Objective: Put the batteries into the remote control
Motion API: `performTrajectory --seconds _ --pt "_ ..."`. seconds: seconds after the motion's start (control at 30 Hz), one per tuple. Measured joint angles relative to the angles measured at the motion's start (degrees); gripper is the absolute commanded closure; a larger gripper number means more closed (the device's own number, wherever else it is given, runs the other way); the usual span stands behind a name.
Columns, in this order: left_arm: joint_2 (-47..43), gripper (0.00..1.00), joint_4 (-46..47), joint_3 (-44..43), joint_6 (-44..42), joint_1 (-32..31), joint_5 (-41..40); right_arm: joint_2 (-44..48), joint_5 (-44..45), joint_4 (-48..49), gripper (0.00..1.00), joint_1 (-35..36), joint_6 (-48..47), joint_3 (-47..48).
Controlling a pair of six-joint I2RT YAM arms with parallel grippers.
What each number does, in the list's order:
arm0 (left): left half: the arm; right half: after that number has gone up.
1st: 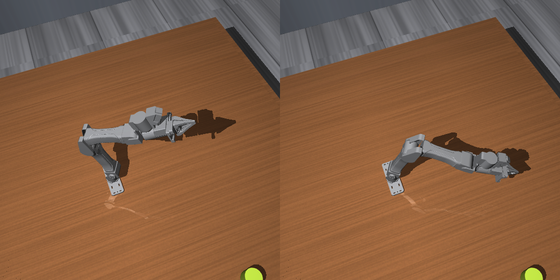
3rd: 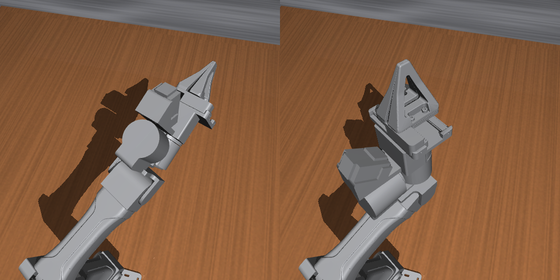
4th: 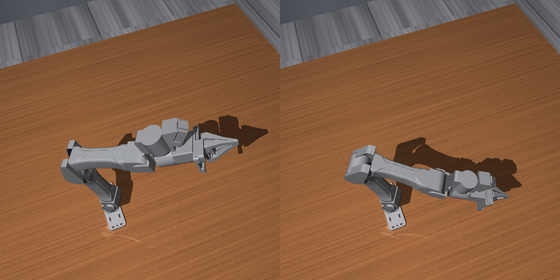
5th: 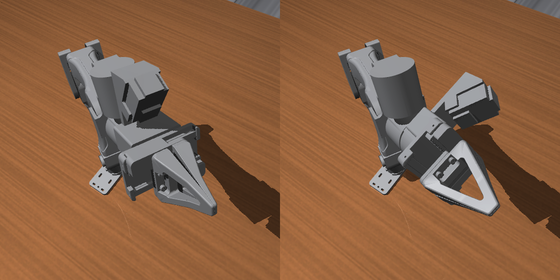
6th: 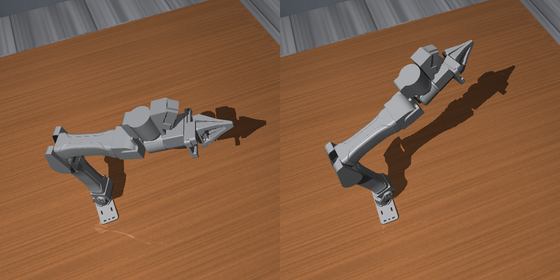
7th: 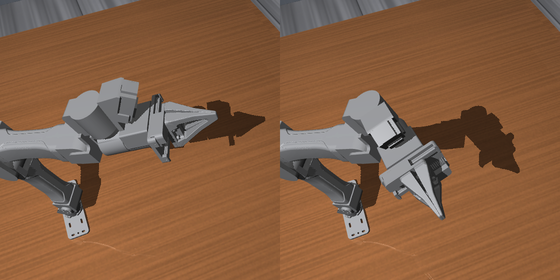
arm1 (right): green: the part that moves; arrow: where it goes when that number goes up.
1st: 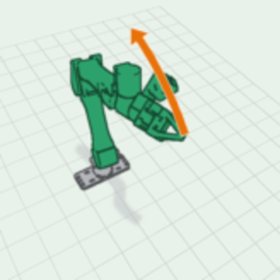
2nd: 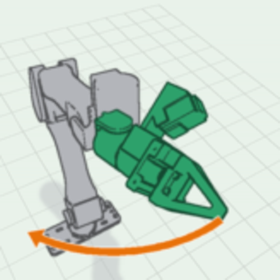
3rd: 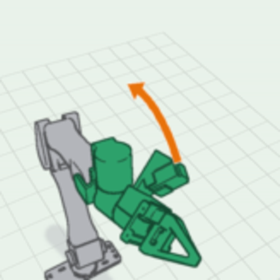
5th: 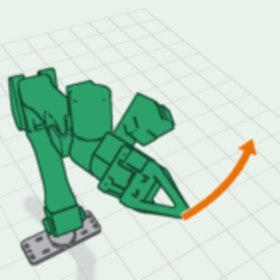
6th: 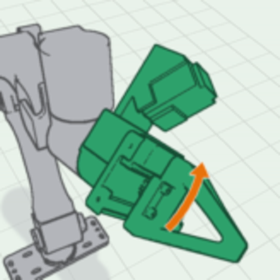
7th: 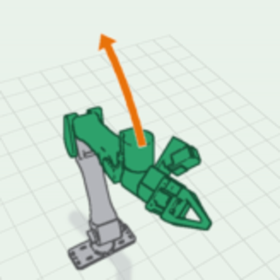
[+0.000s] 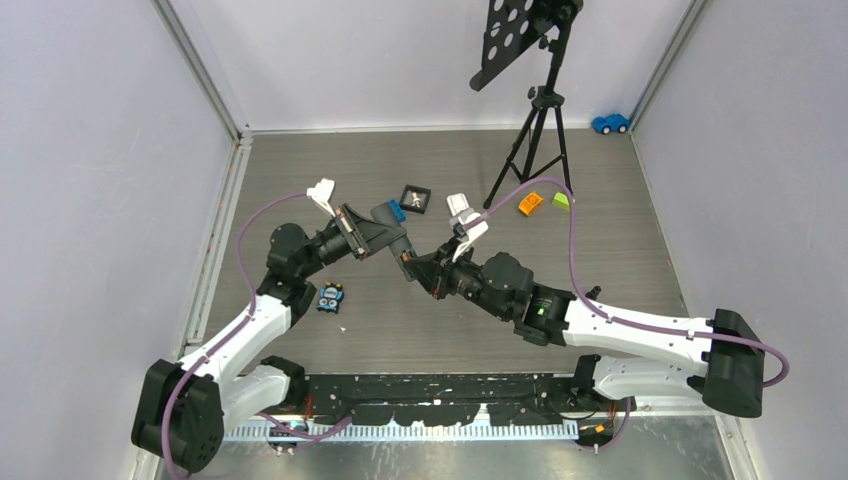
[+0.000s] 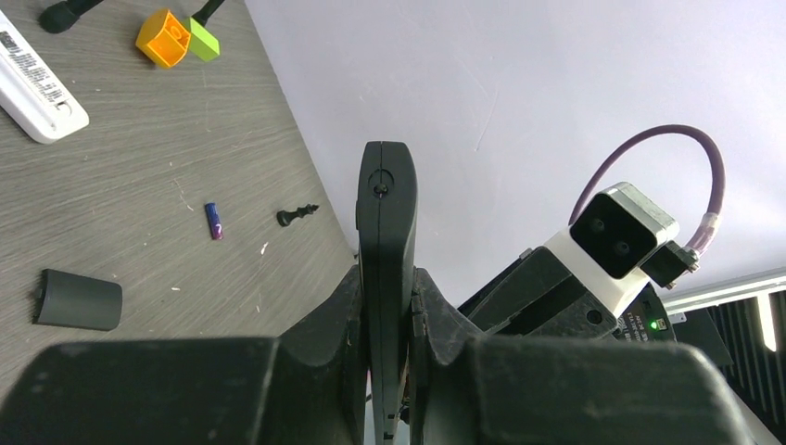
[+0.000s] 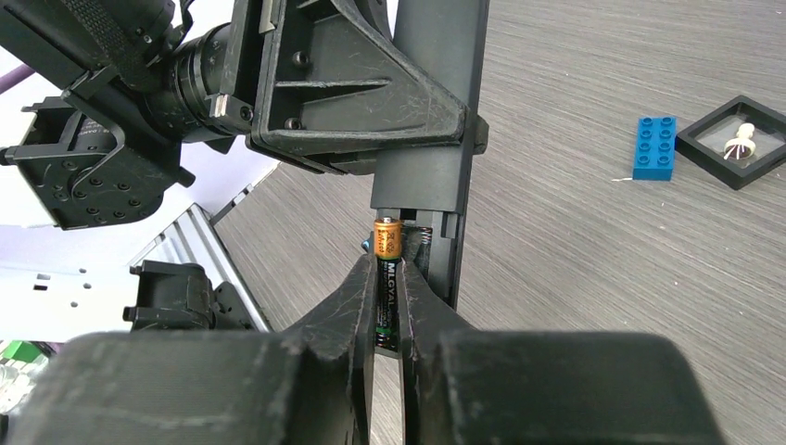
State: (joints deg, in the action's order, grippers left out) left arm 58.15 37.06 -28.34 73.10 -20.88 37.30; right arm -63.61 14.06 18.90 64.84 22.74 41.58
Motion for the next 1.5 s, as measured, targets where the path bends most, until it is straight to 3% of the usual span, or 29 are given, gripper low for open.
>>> performTrajectory --seconds 0.03,0.1,0.4,1.23,1.5 --pt "0.0 1.0 0.0 0.0 0.0 0.0 0.0 0.0 0.0 0.0 0.72 0.0 -0.1 0.0" --pt "0.0 1.0 0.1 0.0 0.0 0.0 -0.1 0.0 0.0 0.1 0.67 0.1 -0.2 0.0" --pt "0.0 1.0 3.4 0.0 -0.3 0.0 0.7 1.1 0.1 -0.2 0.61 0.7 -0.2 0.5" --pt "0.0 1.0 4.4 0.0 -0.1 0.0 2.9 -0.2 2.6 -4.9 0.72 0.1 -3.5 5.2" --pt "-0.7 1.0 1.4 0.0 -1.2 0.0 2.4 -0.2 1.4 -5.7 0.61 0.0 -3.5 5.2"
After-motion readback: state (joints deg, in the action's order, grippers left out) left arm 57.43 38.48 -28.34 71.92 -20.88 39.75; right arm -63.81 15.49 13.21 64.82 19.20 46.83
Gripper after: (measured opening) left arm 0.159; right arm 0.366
